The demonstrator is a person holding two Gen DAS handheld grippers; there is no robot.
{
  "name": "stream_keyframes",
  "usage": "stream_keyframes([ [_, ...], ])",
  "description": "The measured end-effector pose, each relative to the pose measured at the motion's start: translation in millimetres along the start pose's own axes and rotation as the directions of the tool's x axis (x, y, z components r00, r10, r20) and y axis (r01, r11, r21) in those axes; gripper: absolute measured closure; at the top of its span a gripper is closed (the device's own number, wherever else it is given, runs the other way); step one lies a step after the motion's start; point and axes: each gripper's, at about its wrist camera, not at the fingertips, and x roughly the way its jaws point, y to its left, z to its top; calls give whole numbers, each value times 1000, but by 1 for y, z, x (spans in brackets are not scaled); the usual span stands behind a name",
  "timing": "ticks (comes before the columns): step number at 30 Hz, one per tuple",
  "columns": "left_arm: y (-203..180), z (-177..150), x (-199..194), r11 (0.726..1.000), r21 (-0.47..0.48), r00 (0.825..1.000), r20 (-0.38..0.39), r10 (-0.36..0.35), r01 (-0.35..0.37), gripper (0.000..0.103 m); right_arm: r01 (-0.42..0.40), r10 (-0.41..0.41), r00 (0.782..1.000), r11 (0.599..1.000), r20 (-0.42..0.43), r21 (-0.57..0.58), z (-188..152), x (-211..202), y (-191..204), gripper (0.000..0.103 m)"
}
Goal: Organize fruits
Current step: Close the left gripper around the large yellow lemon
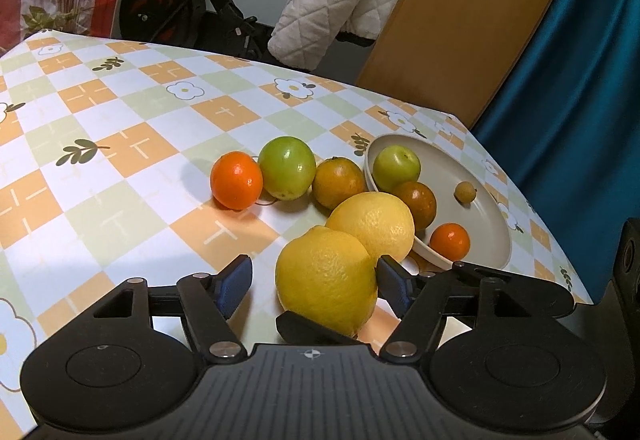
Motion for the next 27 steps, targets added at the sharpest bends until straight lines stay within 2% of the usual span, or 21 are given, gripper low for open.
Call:
stream_keyframes([
  [9, 2, -2, 0, 1000, -27, 1000, -1, -11, 11, 33, 1, -1, 1000, 1000, 7, -2, -1, -1, 0, 50],
  [13, 0, -4, -1, 999, -28, 999, -3, -34, 33, 44, 0, 0, 1000, 1000, 7, -2, -1, -1, 0, 51],
  [27, -21, -10, -15, 999, 33, 1000, 1, -4, 4, 44, -16, 16, 1000, 999, 26, 27, -8, -19, -2, 51],
])
